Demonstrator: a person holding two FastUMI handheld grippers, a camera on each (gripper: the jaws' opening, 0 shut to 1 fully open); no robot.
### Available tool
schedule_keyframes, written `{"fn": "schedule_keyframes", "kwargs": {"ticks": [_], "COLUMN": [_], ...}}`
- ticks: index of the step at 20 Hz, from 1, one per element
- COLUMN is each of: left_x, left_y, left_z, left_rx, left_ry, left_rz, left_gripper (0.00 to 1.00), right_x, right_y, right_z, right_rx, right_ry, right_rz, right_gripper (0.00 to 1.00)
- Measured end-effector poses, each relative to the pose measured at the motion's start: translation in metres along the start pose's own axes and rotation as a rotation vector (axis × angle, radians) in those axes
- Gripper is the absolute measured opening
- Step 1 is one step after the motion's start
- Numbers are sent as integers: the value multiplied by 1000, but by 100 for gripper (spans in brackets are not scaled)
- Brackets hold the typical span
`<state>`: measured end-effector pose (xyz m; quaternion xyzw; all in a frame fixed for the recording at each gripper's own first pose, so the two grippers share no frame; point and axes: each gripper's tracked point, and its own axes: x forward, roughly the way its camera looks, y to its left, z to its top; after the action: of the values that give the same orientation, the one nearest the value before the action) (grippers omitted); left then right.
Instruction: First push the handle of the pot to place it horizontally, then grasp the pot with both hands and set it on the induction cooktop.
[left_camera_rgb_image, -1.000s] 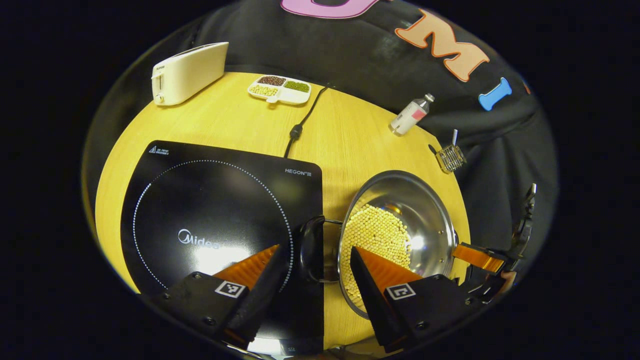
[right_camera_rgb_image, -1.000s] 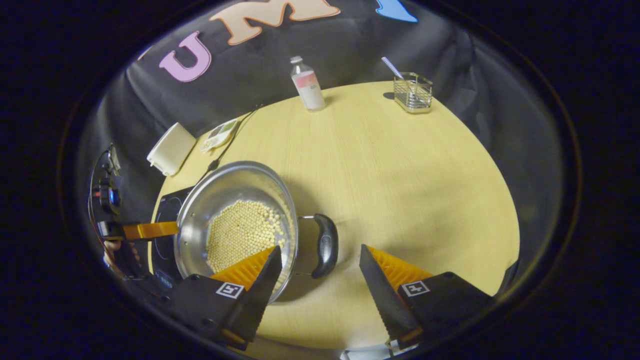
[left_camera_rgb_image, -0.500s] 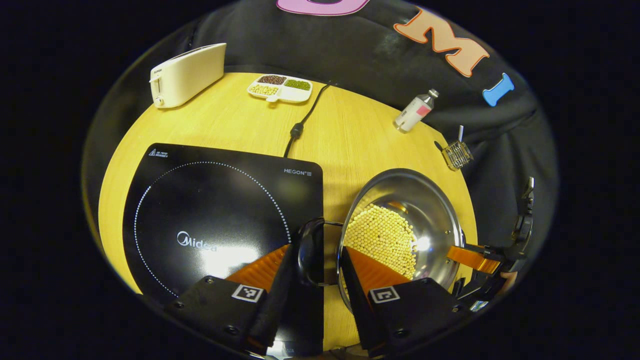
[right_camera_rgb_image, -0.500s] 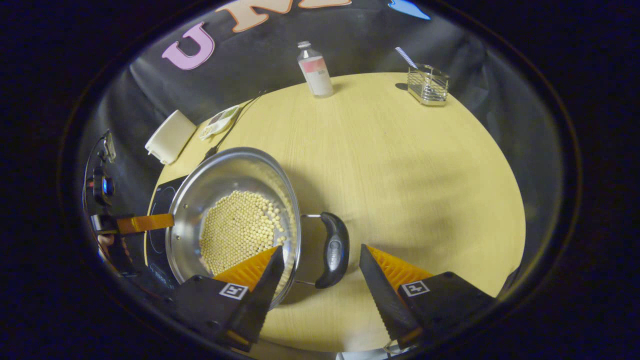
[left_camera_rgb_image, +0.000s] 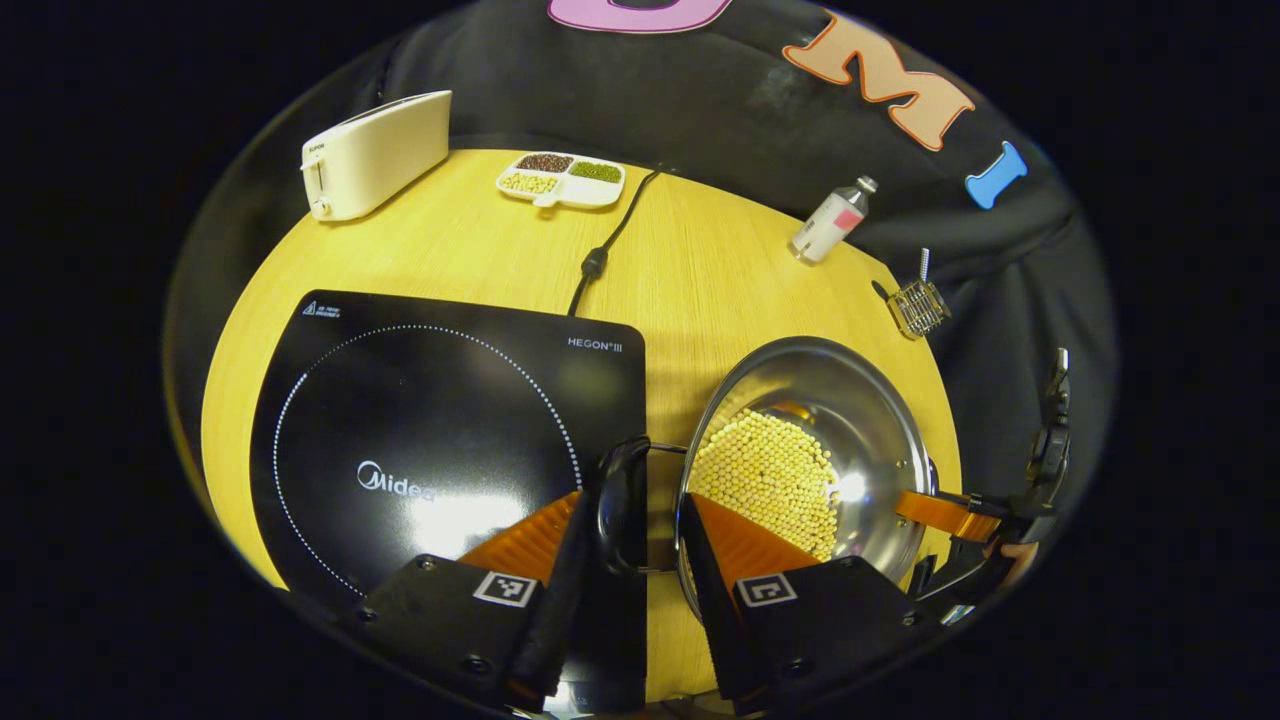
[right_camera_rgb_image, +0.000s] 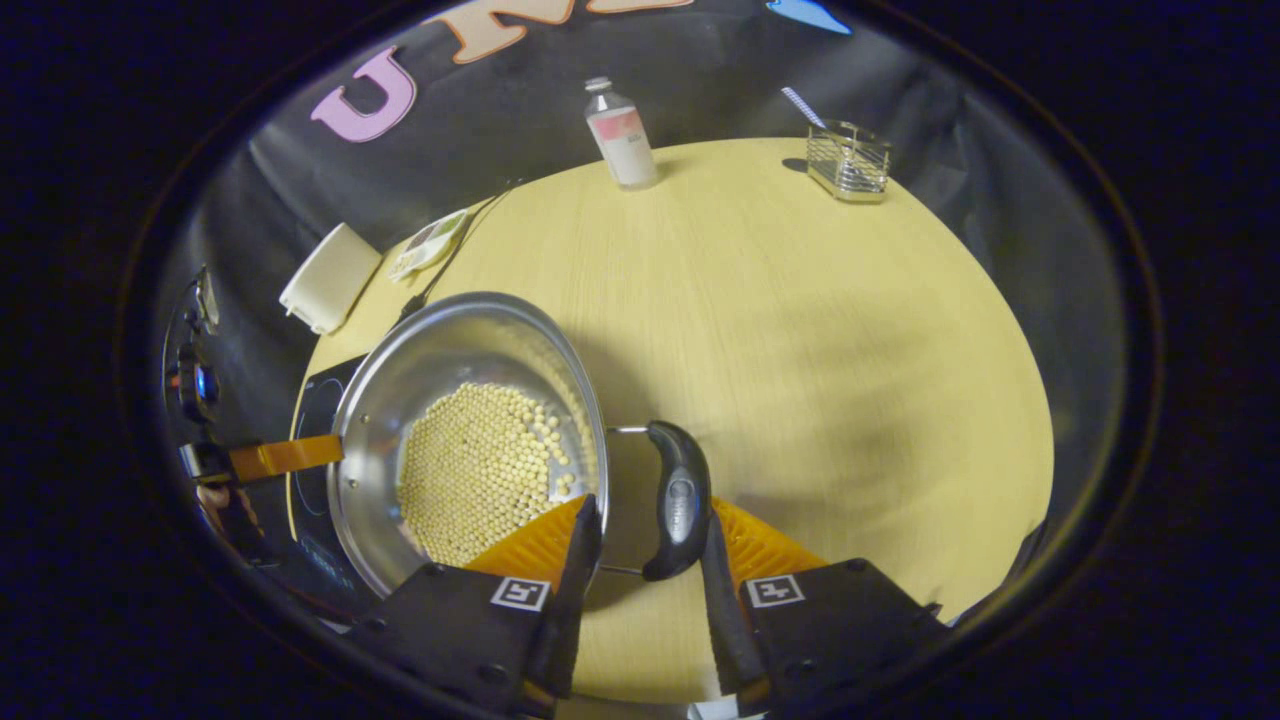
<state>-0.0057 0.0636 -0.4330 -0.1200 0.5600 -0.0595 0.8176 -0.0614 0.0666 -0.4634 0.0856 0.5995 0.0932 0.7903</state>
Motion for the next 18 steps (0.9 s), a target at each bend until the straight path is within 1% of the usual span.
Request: {"fn": "schedule_keyframes", "kwargs": {"ticks": [1, 2, 3, 4, 5, 6, 7, 8, 10, 11, 12, 13, 14, 15, 17, 18], "left_x": [1, 1, 1, 1, 0, 0, -2, -3, -6, -8, -10, -12, -14, -18, -25, -30], "left_y": [0, -1, -2, -2, -3, -4, -4, -5, -5, -4, -3, -2, -2, 0, 3, 6], "left_z": [-1, -2, -2, -1, 0, 1, 2, 3, 6, 8, 10, 11, 13, 15, 17, 18], "left_rx": [-1, 1, 2, 7, 12, 18, 24, 26, 30, 31, 33, 35, 38, 39, 27, 22], "left_ry": [3, 2, 2, -2, -8, -13, -19, -22, -31, -39, -43, -46, -52, -59, -71, -74], "left_rz": [-1, -2, -1, -3, -4, -5, -6, -7, -9, -12, -14, -16, -17, -18, -21, -18], "left_gripper": [62, 59, 59, 59, 62, 61, 58, 61, 61, 58, 61, 58, 58, 61, 61, 58], "right_x": [-3, -4, -5, -6, -7, -9, -11, -12, -17, -20, -21, -24, -28, -30, -34, -37], "right_y": [-1, -1, 0, 0, -1, -1, -2, -2, 0, 0, 2, 4, 7, 10, 18, 23], "right_z": [-1, -1, -1, 0, 0, -1, -1, -1, 1, 2, 3, 6, 7, 10, 11, 12], "right_rx": [-1, -1, 2, 6, 8, 9, 10, 11, 16, 14, 13, 14, 14, 12, 7, 7], "right_ry": [-1, -3, -3, -4, -6, -9, -13, -16, -27, -33, -36, -38, -42, -48, -57, -60], "right_rz": [0, -3, -3, -5, -5, -6, -7, -9, -9, -8, -8, -10, -10, -9, -5, -2], "right_gripper": [51, 51, 51, 51, 51, 51, 51, 51, 51, 51, 51, 51, 51, 51, 51, 51]}}
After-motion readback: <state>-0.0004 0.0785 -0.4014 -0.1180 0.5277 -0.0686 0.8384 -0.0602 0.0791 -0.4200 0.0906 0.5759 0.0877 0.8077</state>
